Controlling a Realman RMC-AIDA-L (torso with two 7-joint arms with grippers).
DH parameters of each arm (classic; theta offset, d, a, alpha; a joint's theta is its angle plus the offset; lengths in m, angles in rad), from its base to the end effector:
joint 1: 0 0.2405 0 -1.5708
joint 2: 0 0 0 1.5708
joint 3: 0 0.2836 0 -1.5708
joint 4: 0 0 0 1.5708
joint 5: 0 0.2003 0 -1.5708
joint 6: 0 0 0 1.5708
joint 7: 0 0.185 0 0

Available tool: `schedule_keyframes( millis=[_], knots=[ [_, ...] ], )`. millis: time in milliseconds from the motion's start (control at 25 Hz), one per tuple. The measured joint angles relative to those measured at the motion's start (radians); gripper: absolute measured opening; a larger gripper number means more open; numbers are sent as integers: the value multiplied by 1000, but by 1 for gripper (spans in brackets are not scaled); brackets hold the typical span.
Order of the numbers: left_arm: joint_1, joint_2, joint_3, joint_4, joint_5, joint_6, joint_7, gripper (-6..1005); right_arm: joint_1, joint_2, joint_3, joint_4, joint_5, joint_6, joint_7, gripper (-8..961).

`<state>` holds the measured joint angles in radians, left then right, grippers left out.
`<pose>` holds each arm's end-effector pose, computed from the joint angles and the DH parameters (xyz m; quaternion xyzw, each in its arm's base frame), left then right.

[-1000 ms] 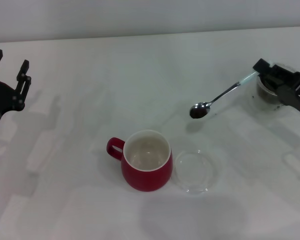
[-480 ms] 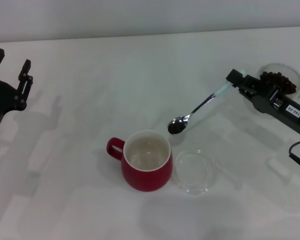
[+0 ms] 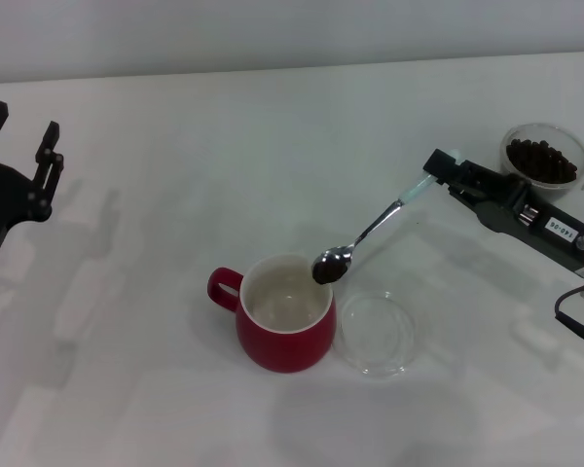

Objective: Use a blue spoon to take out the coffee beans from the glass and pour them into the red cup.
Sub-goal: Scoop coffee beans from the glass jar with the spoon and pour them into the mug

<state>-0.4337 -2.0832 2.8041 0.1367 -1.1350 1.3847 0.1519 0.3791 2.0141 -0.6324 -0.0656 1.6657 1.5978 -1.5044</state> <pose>-0.2983 0.3490 -0.0486 -0.7620 -0.0358 -0.2675 0.5887 0.3054 0.3008 -0.0405 -0.6431 0.5579 0.5149 0.1008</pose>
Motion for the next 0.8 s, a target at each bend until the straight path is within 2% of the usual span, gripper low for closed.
schedule_keyframes(
  millis=[480, 800],
  knots=[
    [9, 0, 2, 1, 23, 6, 0, 504, 30, 3, -32, 14, 0, -27, -49, 146],
    [21, -1, 2, 6, 24, 8, 0, 504, 75, 6, -61, 30, 0, -47, -68, 146]
  ],
)
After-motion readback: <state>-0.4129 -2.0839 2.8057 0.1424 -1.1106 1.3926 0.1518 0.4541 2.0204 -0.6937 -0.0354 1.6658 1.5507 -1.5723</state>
